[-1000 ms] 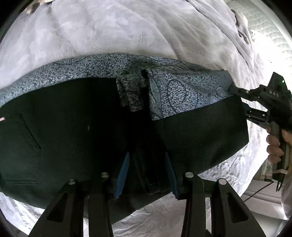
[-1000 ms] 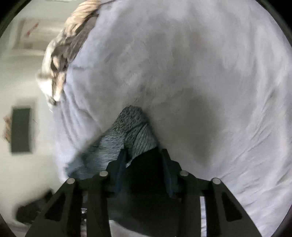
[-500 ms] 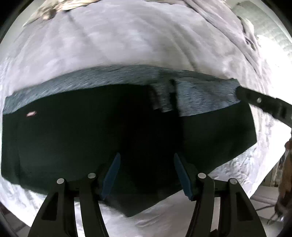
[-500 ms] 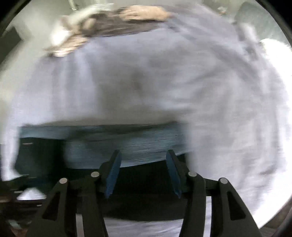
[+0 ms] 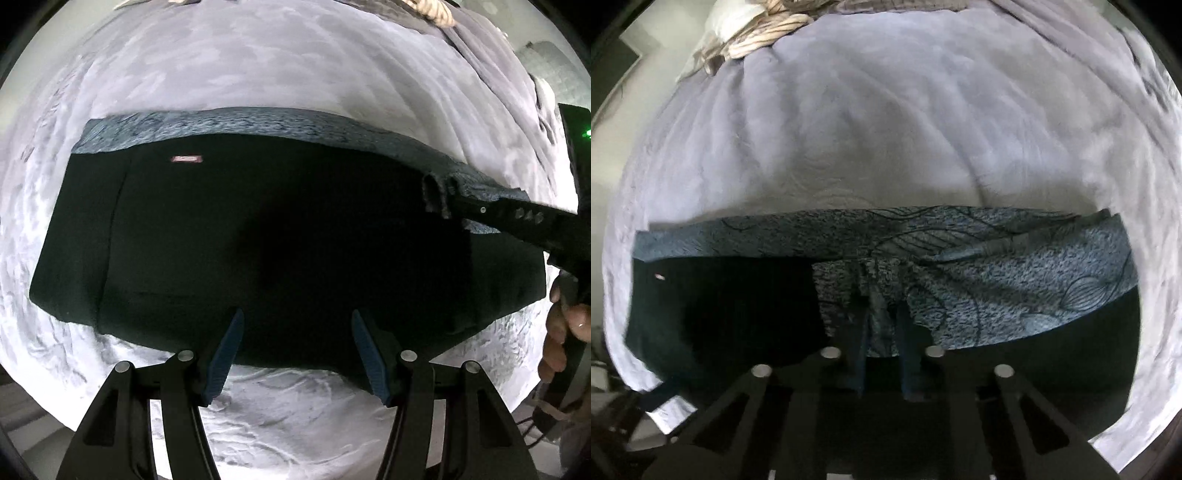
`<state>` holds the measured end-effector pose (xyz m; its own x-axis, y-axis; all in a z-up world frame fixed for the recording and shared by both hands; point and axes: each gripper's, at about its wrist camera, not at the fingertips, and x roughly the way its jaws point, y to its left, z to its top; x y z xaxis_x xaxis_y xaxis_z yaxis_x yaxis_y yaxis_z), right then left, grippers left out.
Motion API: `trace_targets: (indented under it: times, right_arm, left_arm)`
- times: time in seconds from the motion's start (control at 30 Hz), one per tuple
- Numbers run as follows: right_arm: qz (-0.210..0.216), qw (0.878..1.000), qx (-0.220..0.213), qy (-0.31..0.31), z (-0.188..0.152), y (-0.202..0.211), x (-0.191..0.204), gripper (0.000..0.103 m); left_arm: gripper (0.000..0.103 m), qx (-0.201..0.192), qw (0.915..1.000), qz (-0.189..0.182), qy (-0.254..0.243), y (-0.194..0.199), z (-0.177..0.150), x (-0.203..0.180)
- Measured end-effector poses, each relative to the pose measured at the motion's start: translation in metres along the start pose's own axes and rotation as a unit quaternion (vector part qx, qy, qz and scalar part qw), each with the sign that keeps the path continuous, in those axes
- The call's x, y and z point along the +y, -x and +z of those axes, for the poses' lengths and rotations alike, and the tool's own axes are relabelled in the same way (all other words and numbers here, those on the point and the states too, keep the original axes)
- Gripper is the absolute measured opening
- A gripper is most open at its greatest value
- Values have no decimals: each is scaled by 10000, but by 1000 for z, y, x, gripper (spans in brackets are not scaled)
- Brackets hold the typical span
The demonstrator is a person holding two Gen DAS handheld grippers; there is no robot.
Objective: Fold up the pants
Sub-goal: 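Fold the lifted end over onto the trousers with both grippers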
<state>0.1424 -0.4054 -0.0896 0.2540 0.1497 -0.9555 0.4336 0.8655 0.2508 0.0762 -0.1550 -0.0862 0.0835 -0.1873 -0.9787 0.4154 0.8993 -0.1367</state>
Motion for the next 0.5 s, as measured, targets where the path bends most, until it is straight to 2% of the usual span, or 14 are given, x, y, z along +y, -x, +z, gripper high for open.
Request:
trace_targets:
  times: [0.13,0.17,0.33,0.37,0.43,0.47,0.5]
  right_arm:
    - [644,9971,319,-251,5,-15,8,1]
    - [677,9966,388,-254,0,-23,13,1]
    - [1272,9911,190,-342,-12,3,13,3]
    - [1371,9895,263,-364,-15,10,7,10]
    - [1441,9876,294,-556,-24,20,-9,35]
    - [1502,9848,308,-813,-32,27,-22,55]
    - [1615,9808,318,-1048,-38,33,-30,60]
  left_arm:
    - [62,42,10000,47,-28,0,-3,7]
    - [62,58,9999,78,-32,-1,-3,4]
    - [62,-59,9996,228,-164,7,-3,3]
    - [62,-51,9995,255,-182,6,-3,3]
    - [62,-38,9995,263,-179,6,-3,4]
    - [62,-31,9995,254,-168,5,-2,4]
    - [62,-19,9996,247,-156,4,0,3]
